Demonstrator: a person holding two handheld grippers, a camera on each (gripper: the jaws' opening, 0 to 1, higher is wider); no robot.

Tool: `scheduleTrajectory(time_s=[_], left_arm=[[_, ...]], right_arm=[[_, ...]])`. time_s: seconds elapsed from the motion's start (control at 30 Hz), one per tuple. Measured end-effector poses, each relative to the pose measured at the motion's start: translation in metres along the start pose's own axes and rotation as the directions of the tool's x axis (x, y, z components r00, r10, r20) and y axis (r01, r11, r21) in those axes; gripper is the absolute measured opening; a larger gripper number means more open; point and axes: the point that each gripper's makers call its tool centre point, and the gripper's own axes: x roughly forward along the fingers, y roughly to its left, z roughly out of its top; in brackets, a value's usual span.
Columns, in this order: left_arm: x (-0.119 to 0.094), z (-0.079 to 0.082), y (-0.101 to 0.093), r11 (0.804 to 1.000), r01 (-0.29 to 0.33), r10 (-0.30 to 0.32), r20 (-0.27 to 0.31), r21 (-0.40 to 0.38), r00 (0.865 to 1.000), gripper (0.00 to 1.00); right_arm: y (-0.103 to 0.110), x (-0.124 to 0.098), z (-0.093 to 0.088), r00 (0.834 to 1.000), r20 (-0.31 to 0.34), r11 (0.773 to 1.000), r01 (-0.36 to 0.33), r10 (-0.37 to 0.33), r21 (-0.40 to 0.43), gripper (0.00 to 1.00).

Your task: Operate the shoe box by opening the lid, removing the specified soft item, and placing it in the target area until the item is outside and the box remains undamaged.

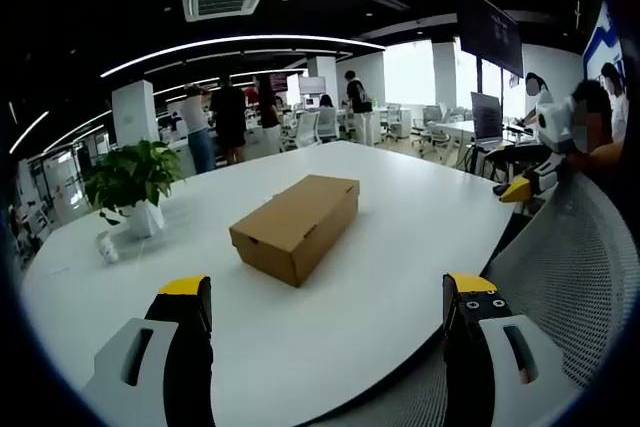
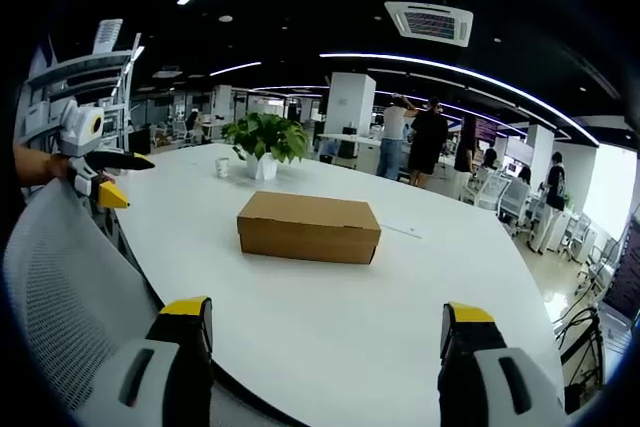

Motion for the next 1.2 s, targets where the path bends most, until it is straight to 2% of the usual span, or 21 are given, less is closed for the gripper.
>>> scheduleTrajectory(time_s=[0.43, 0.93, 1.2], left_arm=[[0.0011, 0.0013, 0.0007, 1.0, -0.002, 0.002, -0.007, 0.004, 1.0, 1.0], [0.0009, 0.003, 0.0025, 1.0, -0.002, 0.002, -0.008, -0.02, 1.0, 1.0], [0.0032, 0.0016, 0.0042, 1.0, -0.011, 0.011, -0.033, -0.002, 0.999, 1.0]], right_arm=[[-0.0023, -0.0004, 0.0008, 1.0, 0.0, 0.999, 0.004, -0.004, 0.031, 0.94], [-0.0026, 0.0, 0.0012, 1.0, -0.017, 1.0, 0.008, -0.008, 0.01, 0.94], [-0.0007, 0.0003, 0.0025, 1.0, -0.02, 1.0, -0.011, 0.012, 0.024, 0.94]])
